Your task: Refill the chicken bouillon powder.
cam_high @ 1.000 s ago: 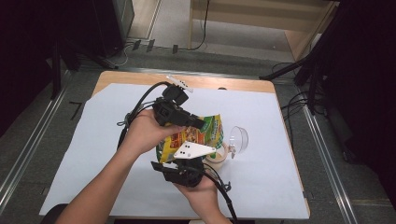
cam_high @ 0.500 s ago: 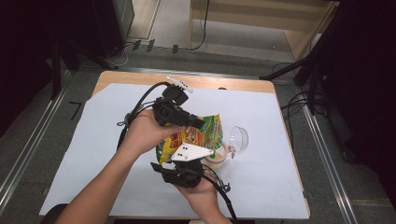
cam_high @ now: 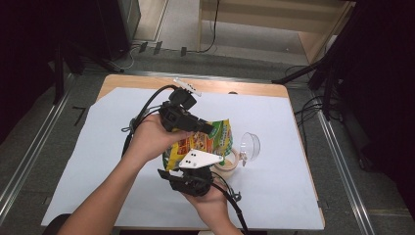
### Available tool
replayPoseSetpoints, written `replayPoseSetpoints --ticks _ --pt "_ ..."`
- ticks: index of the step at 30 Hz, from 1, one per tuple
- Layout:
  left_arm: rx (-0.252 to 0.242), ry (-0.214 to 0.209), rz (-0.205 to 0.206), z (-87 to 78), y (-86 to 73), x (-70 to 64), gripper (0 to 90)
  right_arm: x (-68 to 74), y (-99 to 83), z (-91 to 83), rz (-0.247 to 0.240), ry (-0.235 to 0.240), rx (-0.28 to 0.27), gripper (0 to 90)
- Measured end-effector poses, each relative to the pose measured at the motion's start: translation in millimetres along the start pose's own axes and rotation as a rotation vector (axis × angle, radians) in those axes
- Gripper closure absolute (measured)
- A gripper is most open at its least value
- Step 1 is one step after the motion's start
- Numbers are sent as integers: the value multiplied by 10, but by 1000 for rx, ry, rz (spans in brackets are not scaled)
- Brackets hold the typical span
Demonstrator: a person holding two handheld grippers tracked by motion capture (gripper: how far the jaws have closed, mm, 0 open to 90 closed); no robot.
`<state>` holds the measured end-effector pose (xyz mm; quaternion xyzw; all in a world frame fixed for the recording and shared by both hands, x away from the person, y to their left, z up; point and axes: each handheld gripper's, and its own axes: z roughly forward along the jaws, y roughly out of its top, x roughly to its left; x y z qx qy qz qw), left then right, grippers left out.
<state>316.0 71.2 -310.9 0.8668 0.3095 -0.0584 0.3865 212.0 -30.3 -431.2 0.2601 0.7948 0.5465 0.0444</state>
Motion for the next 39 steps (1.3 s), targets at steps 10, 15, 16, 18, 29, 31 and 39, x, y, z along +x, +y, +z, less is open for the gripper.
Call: replayPoseSetpoints --ticks 10,15,16,18,29,31,39 --pt "0 0 5 15 -11 -10 830 -5 -15 1 14 8 -1 710" --pt "1 2 8 19 -11 -19 830 -5 -25 3 15 11 -5 711" --pt "1 0 8 18 -11 -18 830 -4 -26 3 15 10 -5 711" --pt "-1 -1 9 18 -12 -14 830 -5 -26 3 14 10 -5 712" --pt "-35 6 21 8 39 2 829 -66 14 -5 14 -10 -6 710" --pt "-31 15 12 8 56 32 829 -89 31 9 17 -8 -5 709" --pt "13 17 2 25 163 89 830 -156 86 42 48 17 -21 708"
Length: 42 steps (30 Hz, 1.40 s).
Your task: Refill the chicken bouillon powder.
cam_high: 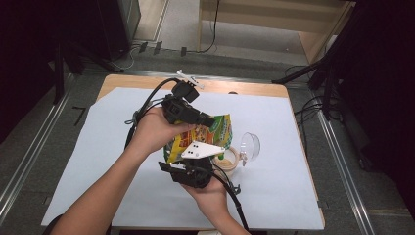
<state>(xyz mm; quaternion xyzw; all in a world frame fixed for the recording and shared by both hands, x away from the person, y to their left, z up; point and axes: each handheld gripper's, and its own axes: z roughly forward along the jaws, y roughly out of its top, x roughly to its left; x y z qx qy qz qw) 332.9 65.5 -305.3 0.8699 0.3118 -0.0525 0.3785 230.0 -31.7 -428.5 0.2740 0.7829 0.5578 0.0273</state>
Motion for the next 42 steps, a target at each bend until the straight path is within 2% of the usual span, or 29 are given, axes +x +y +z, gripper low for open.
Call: replayPoseSetpoints --ticks 7,12,21,42 --pt "10 12 7 51 13 -12 830 -32 -18 -18 12 2 3 706" --pt "8 -4 -5 65 13 8 831 -42 -26 -31 16 3 11 707" --pt "-1 -2 -11 40 -13 30 830 -24 -27 -14 -9 -4 13 704" --pt "-6 -6 -6 41 -34 31 830 -18 -43 -12 -16 -9 14 703"
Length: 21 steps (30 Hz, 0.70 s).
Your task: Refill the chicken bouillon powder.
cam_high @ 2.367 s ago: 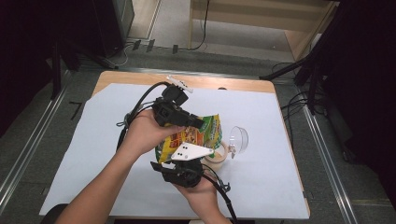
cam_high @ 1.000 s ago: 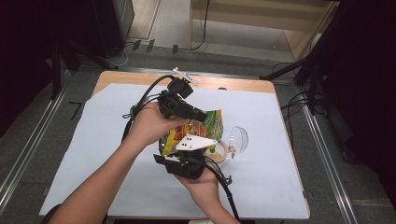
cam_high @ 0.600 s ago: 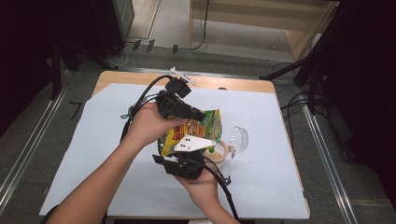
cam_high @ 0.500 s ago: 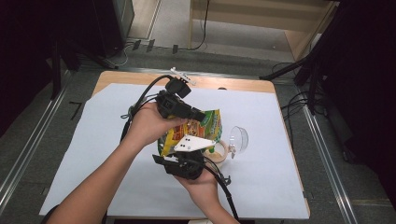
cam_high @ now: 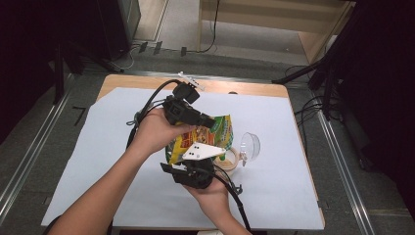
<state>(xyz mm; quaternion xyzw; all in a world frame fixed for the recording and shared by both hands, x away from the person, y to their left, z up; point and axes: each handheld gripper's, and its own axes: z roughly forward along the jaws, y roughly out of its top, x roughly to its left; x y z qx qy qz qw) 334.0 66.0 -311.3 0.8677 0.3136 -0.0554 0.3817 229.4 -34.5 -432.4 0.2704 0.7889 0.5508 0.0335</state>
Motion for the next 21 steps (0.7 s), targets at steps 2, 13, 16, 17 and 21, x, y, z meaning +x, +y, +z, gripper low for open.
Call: replayPoseSetpoints --ticks 2,13,16,17,21 --pt "2 -1 -1 2 0 6 830 -1 2 0 -1 1 0 704" --pt "2 -6 0 6 1 5 830 -3 -2 -2 -5 -1 1 704" --pt "2 -9 -4 9 3 6 830 -3 -1 -3 -5 -2 1 704" --pt "3 -5 -6 9 7 2 830 -3 0 -5 -3 -1 2 704" --pt "10 -6 0 12 22 -6 830 -1 5 -14 -1 0 -2 705"
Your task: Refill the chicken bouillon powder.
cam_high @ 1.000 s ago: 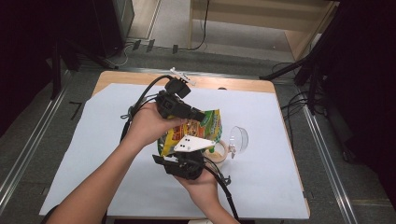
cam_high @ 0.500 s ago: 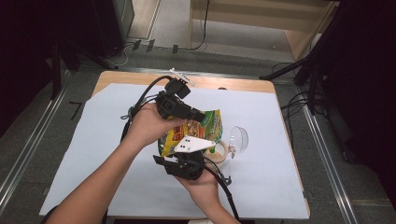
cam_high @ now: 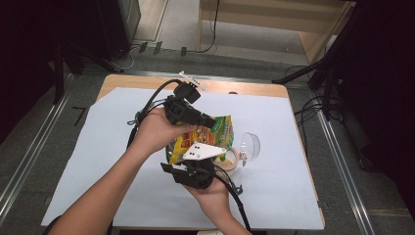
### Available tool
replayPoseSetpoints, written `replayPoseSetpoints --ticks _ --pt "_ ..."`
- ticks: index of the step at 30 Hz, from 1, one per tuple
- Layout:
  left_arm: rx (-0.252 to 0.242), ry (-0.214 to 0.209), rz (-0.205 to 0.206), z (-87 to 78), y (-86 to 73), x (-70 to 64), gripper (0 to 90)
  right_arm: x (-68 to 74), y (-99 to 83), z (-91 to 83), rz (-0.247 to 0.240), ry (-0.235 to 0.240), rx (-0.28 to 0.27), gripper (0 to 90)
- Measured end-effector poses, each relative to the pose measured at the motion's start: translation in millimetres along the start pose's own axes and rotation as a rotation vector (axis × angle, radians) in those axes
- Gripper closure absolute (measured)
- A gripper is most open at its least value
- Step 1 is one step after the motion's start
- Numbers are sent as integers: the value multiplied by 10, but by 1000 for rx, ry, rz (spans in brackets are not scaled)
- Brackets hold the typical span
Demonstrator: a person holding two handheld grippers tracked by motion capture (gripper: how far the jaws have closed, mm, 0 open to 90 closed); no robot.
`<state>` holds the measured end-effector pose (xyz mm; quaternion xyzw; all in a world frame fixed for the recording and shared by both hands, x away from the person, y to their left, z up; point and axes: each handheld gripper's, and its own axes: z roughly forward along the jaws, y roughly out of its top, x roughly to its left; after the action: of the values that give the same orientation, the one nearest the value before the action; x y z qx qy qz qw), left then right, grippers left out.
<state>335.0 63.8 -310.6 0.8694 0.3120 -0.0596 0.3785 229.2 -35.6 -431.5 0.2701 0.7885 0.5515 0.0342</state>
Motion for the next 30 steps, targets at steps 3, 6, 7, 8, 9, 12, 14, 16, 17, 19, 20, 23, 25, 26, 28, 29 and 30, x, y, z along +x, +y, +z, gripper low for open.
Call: replayPoseSetpoints --ticks 3,6,7,8,9,12,14,16,17,19,20,23,25,26,28,29,30 --pt "0 0 -1 2 6 -1 830 1 5 -6 2 2 -3 704" --pt "4 0 -5 8 6 2 830 2 4 -9 2 3 -2 704" --pt "6 -1 -6 8 6 7 830 4 5 -8 3 4 -2 704" --pt "6 -2 -9 7 7 11 829 6 7 -8 5 4 -3 704" --pt "8 4 -8 4 9 12 829 12 10 -9 4 3 -4 704" --pt "5 -5 -13 -2 16 21 828 23 24 -16 0 3 -4 704" --pt "11 -3 -12 0 20 20 828 22 28 -16 -2 2 -4 703" --pt "14 0 -14 13 21 22 828 19 24 -15 2 1 -3 703" --pt "16 -2 -15 14 22 24 828 18 22 -13 4 3 -2 703" --pt "15 -2 -18 15 24 27 827 17 24 -15 5 3 -1 703" --pt "17 -2 -19 16 25 27 827 17 24 -17 6 4 -1 703" --pt "16 -5 -18 22 24 32 827 13 22 -14 8 8 -1 703" --pt "17 -4 -19 26 27 28 827 10 20 -15 10 6 0 702" --pt "17 -2 -16 28 30 25 827 10 19 -15 12 6 -2 702" --pt "21 2 -16 29 41 18 827 11 22 -18 16 5 -5 702" --pt "23 3 -16 29 46 15 827 12 25 -23 19 6 -5 702" --pt "25 0 -14 31 52 16 827 13 28 -25 22 6 -6 702"
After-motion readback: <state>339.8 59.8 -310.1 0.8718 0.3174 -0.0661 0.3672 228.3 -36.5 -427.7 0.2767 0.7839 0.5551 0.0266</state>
